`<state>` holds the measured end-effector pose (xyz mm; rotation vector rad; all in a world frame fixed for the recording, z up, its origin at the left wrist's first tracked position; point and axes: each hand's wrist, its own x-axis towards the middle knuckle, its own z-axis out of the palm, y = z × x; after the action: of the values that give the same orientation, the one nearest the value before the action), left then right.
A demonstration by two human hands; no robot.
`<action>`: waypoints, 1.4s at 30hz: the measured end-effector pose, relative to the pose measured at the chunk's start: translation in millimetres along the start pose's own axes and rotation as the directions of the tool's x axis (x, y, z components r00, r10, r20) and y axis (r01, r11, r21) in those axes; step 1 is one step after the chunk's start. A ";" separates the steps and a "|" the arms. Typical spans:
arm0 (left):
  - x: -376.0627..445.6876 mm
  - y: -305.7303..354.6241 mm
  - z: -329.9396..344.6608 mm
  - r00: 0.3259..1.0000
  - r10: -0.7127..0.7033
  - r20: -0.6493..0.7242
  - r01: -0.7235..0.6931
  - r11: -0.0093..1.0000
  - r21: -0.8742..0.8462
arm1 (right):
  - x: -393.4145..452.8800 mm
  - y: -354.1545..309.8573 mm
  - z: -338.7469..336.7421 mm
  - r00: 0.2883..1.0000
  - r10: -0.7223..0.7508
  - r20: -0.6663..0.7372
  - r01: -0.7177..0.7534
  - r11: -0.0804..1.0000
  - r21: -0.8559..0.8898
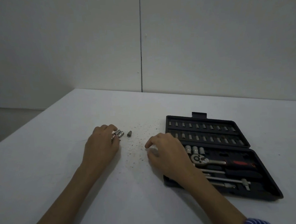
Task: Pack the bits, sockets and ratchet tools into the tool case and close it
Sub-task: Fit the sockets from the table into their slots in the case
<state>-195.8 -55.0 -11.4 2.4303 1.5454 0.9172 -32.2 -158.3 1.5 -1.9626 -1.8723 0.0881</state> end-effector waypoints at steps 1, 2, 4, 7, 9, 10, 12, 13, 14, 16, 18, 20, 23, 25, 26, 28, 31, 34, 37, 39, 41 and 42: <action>1.1 -2.6 0.1 1.000 -0.021 0.012 0.021 1.000 0.008 | -0.9 0.9 1.7 1.000 0.001 0.003 -0.001 1.000 -0.006; 1.9 -4.2 0.4 0.999 -0.036 0.021 0.036 0.999 0.011 | -1.5 2.0 2.8 1.000 0.003 0.005 -0.003 1.000 -0.006; 2.4 -5.0 1.1 0.998 -0.056 0.029 0.056 0.998 0.013 | -2.3 3.3 4.2 1.000 0.008 0.002 -0.008 1.000 0.002; 2.3 -4.4 1.5 0.996 -0.088 0.016 0.088 0.996 -0.004 | -2.6 3.8 4.8 1.000 0.008 -0.002 -0.008 1.000 0.007; 3.7 -5.4 2.3 0.994 -0.104 0.023 0.104 0.995 -0.006 | -2.3 4.3 5.1 1.000 0.009 0.004 -0.009 1.000 0.009; 4.7 -6.2 2.7 0.994 -0.109 0.029 0.109 0.994 -0.007 | -2.2 4.5 5.2 1.000 0.009 0.005 -0.009 1.000 0.011; 6.8 -8.0 3.8 0.992 -0.117 0.035 0.118 0.993 -0.012 | -1.9 4.8 5.4 1.000 0.009 0.002 -0.009 1.000 0.017; 7.8 -8.5 3.8 0.992 -0.117 0.034 0.118 0.993 -0.014 | -1.7 4.8 5.6 1.000 0.009 0.000 -0.009 1.000 0.021; 8.7 -8.9 4.0 0.993 -0.112 0.035 0.112 0.994 -0.015 | -1.7 5.0 6.0 1.000 0.009 -0.002 -0.009 1.000 0.022; 9.2 -9.0 3.9 0.995 -0.093 0.033 0.093 0.995 -0.026 | -2.3 5.2 6.0 1.000 0.007 -0.006 -0.006 1.000 0.020; 9.0 -8.9 3.6 0.996 -0.078 0.031 0.080 0.996 -0.045 | -2.5 5.5 5.8 1.000 0.007 -0.007 -0.007 1.000 0.026; 8.8 -9.4 4.0 0.998 -0.063 0.020 0.065 0.995 -0.070 | -2.1 5.4 5.4 1.000 0.005 -0.009 -0.005 1.000 0.031; 9.2 -10.4 4.2 1.000 -0.023 -0.013 0.021 0.995 -0.100 | -1.6 5.3 3.8 1.000 0.006 -0.014 -0.005 0.999 0.048; 10.2 -10.5 3.6 1.000 0.001 -0.022 -0.004 0.992 -0.122 | -0.7 6.7 2.5 1.000 0.008 -0.013 -0.007 0.997 0.077; 10.4 -10.1 3.0 1.000 0.014 -0.027 -0.018 0.990 -0.137 | 0.0 7.7 1.7 1.000 0.010 -0.012 -0.009 0.995 0.096; 10.5 -7.6 1.2 0.998 0.045 -0.052 -0.053 0.985 -0.167 | 1.0 10.2 -0.6 1.000 0.025 -0.007 -0.024 0.988 0.156; 10.0 3.7 -3.3 0.993 0.079 -0.091 -0.099 0.966 -0.237 | 0.4 14.7 -6.5 0.998 0.059 -0.003 -0.056 0.960 0.274; 8.4 24.8 -5.9 0.994 0.083 -0.077 -0.105 0.934 -0.340 | -2.7 20.6 -15.9 0.997 0.068 -0.022 -0.057 0.938 0.341; 4.9 50.3 -4.0 0.998 0.056 -0.016 -0.057 0.894 -0.445 | -6.9 26.7 -25.9 0.994 0.101 -0.030 -0.079 0.903 0.422; 2.7 66.7 -0.7 0.997 0.055 0.045 -0.024 0.856 -0.516 | -10.8 32.1 -31.9 0.992 0.123 -0.030 -0.094 0.872 0.480; 0.8 81.1 4.8 0.991 0.083 0.101 -0.009 0.815 -0.580 | -15.7 39.1 -37.8 0.990 0.138 -0.019 -0.106 0.836 0.538; 0.1 88.4 8.3 0.987 0.102 0.124 -0.006 0.797 -0.605 | -18.5 43.3 -41.1 0.989 0.147 -0.011 -0.115 0.817 0.566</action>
<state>-122.0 -94.9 17.7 2.0210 0.9329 1.0142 20.4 -186.8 19.5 -1.6439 -1.4457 0.5614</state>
